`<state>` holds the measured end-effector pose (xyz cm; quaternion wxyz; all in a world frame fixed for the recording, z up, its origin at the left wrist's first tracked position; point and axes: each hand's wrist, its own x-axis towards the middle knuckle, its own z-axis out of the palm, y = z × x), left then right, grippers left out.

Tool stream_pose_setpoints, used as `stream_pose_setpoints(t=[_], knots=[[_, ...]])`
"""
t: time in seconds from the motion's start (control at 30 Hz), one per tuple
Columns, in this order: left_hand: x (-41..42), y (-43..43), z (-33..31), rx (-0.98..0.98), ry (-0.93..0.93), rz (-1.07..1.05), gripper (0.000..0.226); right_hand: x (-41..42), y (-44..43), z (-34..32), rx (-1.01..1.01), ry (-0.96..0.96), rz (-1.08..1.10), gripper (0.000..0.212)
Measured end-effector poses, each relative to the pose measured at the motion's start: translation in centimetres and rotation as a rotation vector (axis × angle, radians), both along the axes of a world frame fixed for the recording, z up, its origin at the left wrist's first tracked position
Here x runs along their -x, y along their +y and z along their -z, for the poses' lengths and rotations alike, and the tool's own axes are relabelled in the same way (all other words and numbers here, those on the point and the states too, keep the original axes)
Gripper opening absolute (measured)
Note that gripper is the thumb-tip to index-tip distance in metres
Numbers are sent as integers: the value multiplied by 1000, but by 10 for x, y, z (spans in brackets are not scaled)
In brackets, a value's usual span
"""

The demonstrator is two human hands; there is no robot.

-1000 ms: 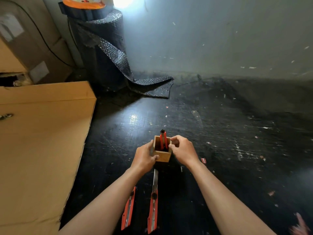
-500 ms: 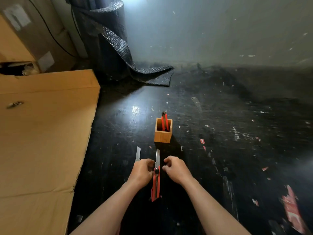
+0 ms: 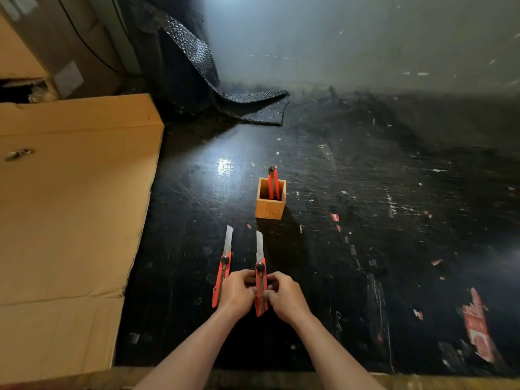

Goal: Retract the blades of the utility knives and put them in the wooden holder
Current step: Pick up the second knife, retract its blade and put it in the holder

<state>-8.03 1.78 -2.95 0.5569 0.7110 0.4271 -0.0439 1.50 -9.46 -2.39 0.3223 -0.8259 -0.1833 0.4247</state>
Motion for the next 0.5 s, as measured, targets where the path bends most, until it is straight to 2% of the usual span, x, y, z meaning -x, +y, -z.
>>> stream_pose_setpoints(t=[0.13, 0.27, 0.5], knots=[[3, 3, -5, 64, -69, -42, 34, -5, -3, -8, -73, 53, 41, 32], [-4, 8, -28, 23, -181, -80, 36, -14, 0, -25, -229, 33, 79, 27], [-24, 34, -82, 47, -400, -114, 36, -45, 16, -83, -489, 20, 83, 30]])
